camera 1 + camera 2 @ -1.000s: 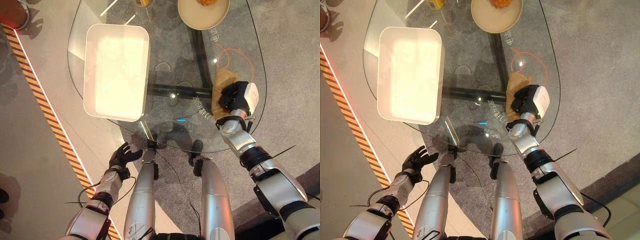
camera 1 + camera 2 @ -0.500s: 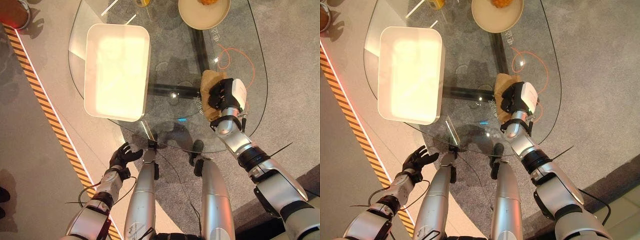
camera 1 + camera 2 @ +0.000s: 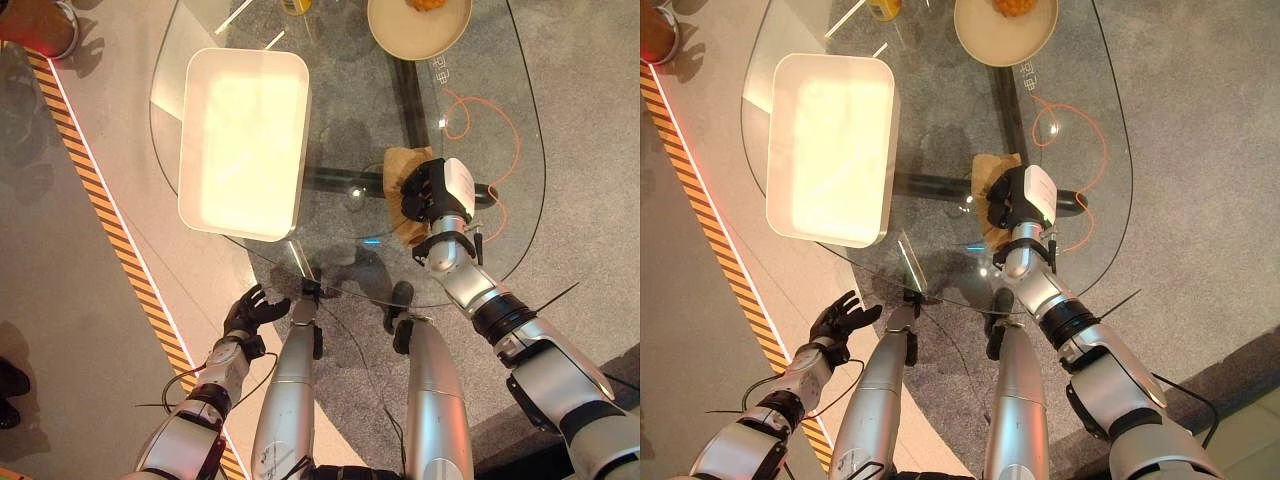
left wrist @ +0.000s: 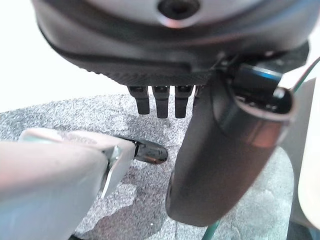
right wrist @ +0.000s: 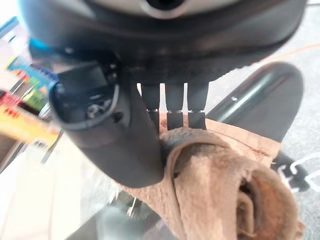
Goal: Wipe the table with a cloth and put it in the basket.
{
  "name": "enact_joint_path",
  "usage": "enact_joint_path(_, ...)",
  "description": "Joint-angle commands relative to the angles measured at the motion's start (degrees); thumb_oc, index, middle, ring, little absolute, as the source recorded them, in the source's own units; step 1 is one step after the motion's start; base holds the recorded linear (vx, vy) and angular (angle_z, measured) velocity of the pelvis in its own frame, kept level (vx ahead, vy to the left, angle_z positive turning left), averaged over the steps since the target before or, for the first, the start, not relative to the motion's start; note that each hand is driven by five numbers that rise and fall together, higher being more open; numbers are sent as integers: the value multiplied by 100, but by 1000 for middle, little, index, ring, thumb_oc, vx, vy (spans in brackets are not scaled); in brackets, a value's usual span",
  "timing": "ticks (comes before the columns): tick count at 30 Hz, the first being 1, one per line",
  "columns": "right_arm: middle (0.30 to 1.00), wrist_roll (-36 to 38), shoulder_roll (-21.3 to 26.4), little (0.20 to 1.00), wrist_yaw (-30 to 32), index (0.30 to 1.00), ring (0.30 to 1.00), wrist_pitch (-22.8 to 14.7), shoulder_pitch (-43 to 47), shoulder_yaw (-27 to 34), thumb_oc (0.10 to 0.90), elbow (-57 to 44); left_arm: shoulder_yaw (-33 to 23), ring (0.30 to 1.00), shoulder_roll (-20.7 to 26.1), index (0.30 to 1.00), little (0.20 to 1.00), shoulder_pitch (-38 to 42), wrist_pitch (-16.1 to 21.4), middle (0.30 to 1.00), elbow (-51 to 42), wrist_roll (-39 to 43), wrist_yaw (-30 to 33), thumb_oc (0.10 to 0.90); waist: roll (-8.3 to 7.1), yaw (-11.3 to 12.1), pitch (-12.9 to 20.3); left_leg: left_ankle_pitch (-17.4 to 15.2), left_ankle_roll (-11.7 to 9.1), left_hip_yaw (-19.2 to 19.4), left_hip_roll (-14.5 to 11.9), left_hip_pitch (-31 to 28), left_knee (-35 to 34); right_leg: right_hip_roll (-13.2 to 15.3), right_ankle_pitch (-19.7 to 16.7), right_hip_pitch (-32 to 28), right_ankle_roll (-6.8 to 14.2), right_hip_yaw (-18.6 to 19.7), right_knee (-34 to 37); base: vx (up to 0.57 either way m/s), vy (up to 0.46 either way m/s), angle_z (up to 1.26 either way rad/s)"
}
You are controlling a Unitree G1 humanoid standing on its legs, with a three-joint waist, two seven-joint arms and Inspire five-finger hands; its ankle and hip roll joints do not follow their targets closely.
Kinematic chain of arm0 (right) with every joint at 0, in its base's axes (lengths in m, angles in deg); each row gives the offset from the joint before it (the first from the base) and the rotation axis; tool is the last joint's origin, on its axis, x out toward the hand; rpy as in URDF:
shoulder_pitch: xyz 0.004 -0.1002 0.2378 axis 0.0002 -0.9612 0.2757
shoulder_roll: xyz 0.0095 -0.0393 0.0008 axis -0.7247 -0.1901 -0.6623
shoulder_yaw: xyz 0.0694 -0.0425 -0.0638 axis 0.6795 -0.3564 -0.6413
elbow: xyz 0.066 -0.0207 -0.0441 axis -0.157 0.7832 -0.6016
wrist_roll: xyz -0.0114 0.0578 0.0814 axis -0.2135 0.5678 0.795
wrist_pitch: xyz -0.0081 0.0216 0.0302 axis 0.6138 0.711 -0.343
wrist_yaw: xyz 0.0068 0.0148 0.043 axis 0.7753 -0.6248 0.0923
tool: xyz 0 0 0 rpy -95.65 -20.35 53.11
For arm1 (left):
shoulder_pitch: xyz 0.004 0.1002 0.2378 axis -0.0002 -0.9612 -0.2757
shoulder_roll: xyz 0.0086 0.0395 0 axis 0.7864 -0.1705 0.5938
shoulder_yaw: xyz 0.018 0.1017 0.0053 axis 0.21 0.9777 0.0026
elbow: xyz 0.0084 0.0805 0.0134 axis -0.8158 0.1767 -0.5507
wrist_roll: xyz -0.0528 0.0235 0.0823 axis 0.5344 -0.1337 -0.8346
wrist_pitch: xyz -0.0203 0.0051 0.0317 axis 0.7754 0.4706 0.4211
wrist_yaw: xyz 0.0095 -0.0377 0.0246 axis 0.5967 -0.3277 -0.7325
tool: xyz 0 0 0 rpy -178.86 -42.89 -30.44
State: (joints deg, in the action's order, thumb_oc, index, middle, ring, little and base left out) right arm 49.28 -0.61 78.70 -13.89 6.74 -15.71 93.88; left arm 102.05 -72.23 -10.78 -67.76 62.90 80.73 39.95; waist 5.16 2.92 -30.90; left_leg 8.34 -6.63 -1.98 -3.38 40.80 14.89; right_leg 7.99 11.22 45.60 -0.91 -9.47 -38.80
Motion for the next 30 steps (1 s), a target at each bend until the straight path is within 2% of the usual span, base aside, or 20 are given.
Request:
enact_joint_path(1,300,-342,-301,200,-242,300,300,-430,636,-279,100,-796,36,900,-40,900,900,-143,91,900,-27,65,20,800,166,-12,111,-714,477,476,597,-5,670,-250,-751,-54,200,145,1085,0,0,0)
enact_joint_path(16,300,-466,-372,200,-707,300,300,-542,666,-520,100,-976,98,900,-83,900,900,-149,65,900,-36,79,8,800,204,3,111,-675,469,498,609,-29,648,-212,-762,-44,191,132,1078,1,0,1)
enact_joint_path(25,300,-442,-330,200,-524,300,300,-530,725,-534,100,-842,130,900,-79,900,900,-105,33,900,-36,107,30,800,211,13,111,-671,475,508,603,-14,667,-194,-781,-24,199,122,1068,1,0,1)
enact_joint_path(30,300,-338,-225,200,-106,300,300,-469,768,-411,100,-735,151,900,-50,900,900,-115,63,900,6,142,-15,800,204,17,111,-675,477,501,596,-11,679,-194,-803,-26,208,122,1065,0,0,0)
